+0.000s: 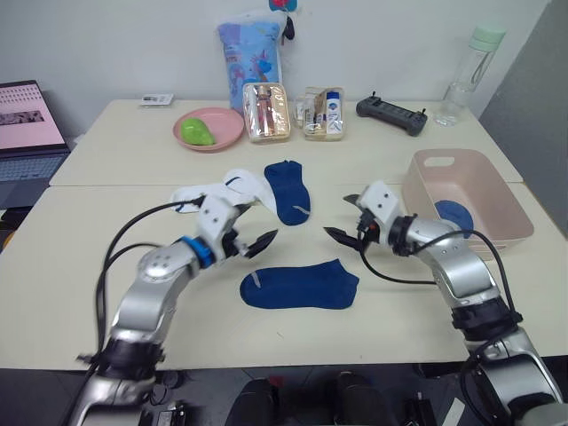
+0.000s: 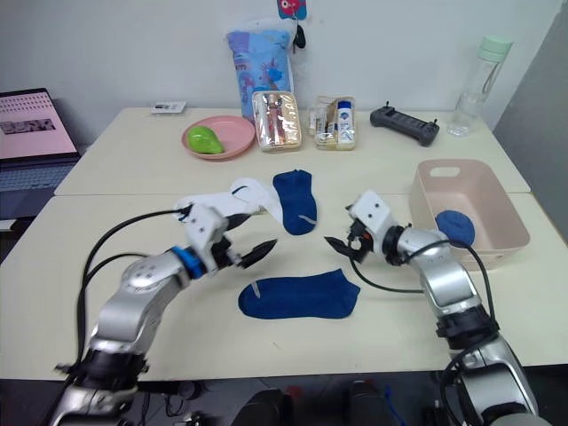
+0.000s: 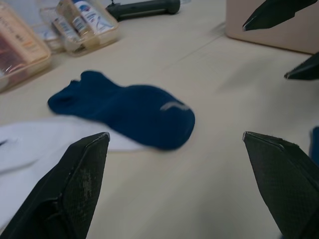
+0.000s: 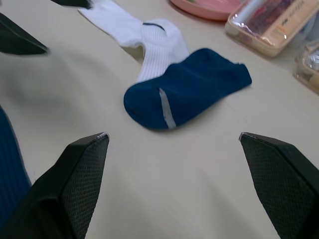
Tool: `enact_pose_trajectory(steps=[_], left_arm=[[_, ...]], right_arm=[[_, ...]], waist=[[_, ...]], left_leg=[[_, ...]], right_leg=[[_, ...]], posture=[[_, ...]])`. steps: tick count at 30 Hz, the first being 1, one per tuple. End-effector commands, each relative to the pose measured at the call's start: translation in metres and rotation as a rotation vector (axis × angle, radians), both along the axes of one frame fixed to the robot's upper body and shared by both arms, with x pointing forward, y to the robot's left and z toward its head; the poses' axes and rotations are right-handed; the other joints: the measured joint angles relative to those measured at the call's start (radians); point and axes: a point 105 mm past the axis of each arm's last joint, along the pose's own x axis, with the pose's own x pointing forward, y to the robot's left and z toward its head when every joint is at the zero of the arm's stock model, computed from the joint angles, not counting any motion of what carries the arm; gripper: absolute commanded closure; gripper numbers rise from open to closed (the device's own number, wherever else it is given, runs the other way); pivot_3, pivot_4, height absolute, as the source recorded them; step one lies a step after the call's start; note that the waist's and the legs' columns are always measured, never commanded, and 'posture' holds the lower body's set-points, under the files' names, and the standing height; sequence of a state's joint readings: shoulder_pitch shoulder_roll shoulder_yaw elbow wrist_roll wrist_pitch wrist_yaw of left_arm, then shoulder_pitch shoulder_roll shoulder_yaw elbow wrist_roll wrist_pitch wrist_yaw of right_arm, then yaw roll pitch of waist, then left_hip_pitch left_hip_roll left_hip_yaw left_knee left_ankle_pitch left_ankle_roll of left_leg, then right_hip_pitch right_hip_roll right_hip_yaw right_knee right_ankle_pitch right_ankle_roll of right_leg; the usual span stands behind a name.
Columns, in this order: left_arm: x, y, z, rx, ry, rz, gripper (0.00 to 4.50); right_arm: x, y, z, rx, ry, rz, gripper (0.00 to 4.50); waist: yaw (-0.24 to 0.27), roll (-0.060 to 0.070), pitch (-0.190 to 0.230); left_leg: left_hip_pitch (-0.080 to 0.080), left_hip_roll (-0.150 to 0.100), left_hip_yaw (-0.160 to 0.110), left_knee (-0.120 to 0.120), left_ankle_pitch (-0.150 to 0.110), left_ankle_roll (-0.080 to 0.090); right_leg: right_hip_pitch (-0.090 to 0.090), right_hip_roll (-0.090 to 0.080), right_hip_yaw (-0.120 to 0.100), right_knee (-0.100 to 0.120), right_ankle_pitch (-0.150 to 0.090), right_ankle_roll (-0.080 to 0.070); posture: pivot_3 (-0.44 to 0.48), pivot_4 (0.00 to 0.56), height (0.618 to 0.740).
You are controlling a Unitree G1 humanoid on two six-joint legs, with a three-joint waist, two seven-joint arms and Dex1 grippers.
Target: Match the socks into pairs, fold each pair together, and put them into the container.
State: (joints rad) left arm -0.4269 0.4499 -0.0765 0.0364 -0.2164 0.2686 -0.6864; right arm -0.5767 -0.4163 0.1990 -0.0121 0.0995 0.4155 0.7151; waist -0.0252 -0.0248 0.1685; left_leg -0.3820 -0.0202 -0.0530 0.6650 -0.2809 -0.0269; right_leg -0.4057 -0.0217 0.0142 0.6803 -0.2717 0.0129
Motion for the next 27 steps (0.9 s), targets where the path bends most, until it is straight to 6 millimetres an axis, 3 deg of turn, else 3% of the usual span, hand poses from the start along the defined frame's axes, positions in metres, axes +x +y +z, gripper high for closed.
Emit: enact_pose_trajectory(steps=[1, 2, 6, 7, 10, 16, 22, 27], left_arm=[[0.012, -0.013, -0.006, 0.028, -0.005, -0.031, 0.03], [0.013, -0.012, -0.009, 0.027, 0.001, -0.039, 0.03], [0.049, -0.032, -0.016, 0.078, 0.013, 0.017, 0.03], [0.05, -0.023, -0.018, 0.084, 0.012, 0.022, 0.03], [0.057, -0.023, -0.023, 0.144, 0.011, 0.011, 0.6], [0.057, -0.015, -0.025, 0.181, 0.015, -0.014, 2.47], [0.041, -0.012, 0.004, 0.124, -0.067, -0.089, 4.42], [0.025, -0.014, 0.012, 0.145, -0.092, -0.155, 4.47]], right_arm=[[-0.003, 0.004, 0.02, 0.042, -0.065, -0.016, 0.0], [-0.005, 0.008, 0.019, 0.048, -0.064, -0.02, 0.0], [-0.015, -0.003, 0.016, 0.045, -0.074, -0.056, 0.0], [-0.018, 0.006, 0.016, 0.047, -0.075, -0.053, 0.0], [-0.025, 0.003, 0.01, 0.053, -0.072, -0.08, 0.0], [-0.028, 0.006, 0.005, 0.082, -0.063, -0.101, 0.0], [-0.036, 0.026, 0.003, 0.118, -0.047, -0.045, 0.0], [-0.032, 0.018, -0.001, 0.109, -0.037, -0.06, 0.0]], waist=[[-0.002, 0.0, 0.0], [-0.003, 0.0, 0.0], [0.008, -0.001, 0.001], [0.008, -0.001, 0.0], [-0.004, -0.001, 0.0], [-0.005, -0.001, 0.0], [-0.005, -0.001, 0.0], [-0.003, -0.001, 0.0]], left_leg=[[-0.001, 0.0, 0.0, 0.0, 0.0, 0.0], [-0.001, 0.0, 0.001, 0.0, 0.0, 0.0], [-0.002, 0.0, -0.001, 0.001, 0.0, 0.0], [-0.002, -0.001, -0.001, 0.001, 0.0, 0.0], [-0.001, -0.001, 0.0, 0.001, 0.0, 0.0], [-0.002, -0.001, 0.0, 0.001, 0.0, 0.0], [-0.002, -0.001, -0.001, 0.0, 0.0, 0.0], [-0.002, -0.001, -0.001, 0.001, 0.0, 0.0]], right_leg=[[0.0, 0.0, 0.0, 0.0, 0.0, 0.0], [-0.001, 0.0, 0.001, 0.0, 0.0, 0.0], [-0.001, 0.0, -0.001, 0.0, 0.0, 0.0], [-0.001, 0.0, -0.002, 0.0, 0.0, 0.0], [-0.001, 0.0, 0.001, 0.0, 0.0, 0.0], [-0.002, 0.0, 0.0, 0.001, 0.0, 0.0], [-0.002, 0.0, 0.0, 0.0, 0.0, 0.0], [-0.002, -0.001, 0.001, 0.0, 0.0, 0.0]], posture=[[0.0, 0.15, 0.74], [0.0, 0.15, 0.74], [0.0, 0.15, 0.74], [0.0, 0.15, 0.74], [0.0, 0.15, 0.74], [0.0, 0.15, 0.74], [0.0, 0.15, 0.74], [0.0, 0.15, 0.74]])
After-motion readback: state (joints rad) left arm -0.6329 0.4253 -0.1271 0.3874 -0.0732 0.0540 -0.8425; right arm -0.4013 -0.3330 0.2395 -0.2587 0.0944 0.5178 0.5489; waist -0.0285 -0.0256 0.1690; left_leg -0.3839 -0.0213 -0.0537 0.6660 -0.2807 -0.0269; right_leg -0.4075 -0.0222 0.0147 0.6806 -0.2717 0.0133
